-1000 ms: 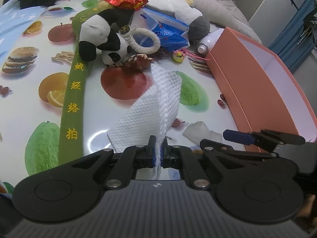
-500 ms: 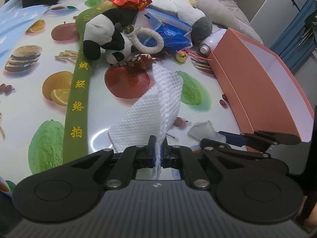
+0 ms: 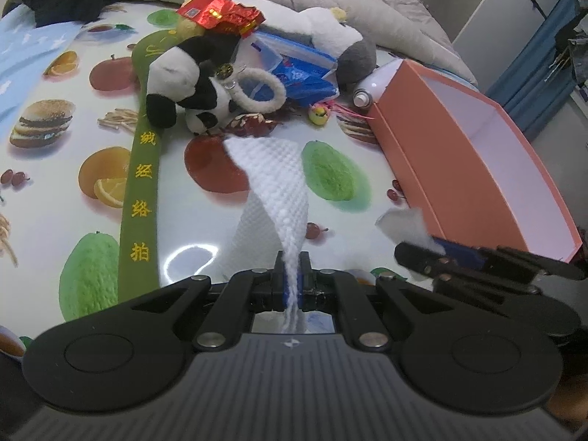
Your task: Organize soft objects
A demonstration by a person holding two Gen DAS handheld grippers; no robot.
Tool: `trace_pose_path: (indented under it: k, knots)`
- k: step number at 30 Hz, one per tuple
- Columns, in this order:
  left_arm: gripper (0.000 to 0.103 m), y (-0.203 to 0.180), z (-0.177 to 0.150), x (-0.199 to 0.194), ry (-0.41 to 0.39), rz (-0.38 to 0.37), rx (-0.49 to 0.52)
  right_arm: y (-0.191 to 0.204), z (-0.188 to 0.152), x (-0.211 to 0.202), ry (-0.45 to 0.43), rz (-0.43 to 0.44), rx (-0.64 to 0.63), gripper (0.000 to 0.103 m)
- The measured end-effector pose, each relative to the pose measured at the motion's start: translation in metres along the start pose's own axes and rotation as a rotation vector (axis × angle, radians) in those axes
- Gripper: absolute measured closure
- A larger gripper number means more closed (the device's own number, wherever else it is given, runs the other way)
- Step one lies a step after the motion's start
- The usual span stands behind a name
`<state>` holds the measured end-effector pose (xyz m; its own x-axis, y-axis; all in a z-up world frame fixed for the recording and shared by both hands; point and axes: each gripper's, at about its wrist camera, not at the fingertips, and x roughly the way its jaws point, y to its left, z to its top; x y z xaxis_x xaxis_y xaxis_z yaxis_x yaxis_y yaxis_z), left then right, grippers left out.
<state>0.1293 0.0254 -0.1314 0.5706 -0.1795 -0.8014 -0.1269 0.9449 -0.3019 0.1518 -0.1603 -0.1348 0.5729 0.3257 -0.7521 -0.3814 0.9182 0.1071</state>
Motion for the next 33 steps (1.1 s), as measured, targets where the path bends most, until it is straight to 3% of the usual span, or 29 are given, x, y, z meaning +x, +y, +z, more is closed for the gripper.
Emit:
trace_pose_path:
  k: [17, 33]
  knots:
    - [0.098, -0.056, 0.032, -0.059, -0.089, -0.106, 0.096, -0.026, 0.027, -0.093, -0.18, -0.027, 0.147, 0.071]
    - [0.098, -0.135, 0.038, -0.066, -0.11, -0.218, 0.239, -0.08, 0.011, -0.147, -0.261, -0.15, 0.248, 0.071]
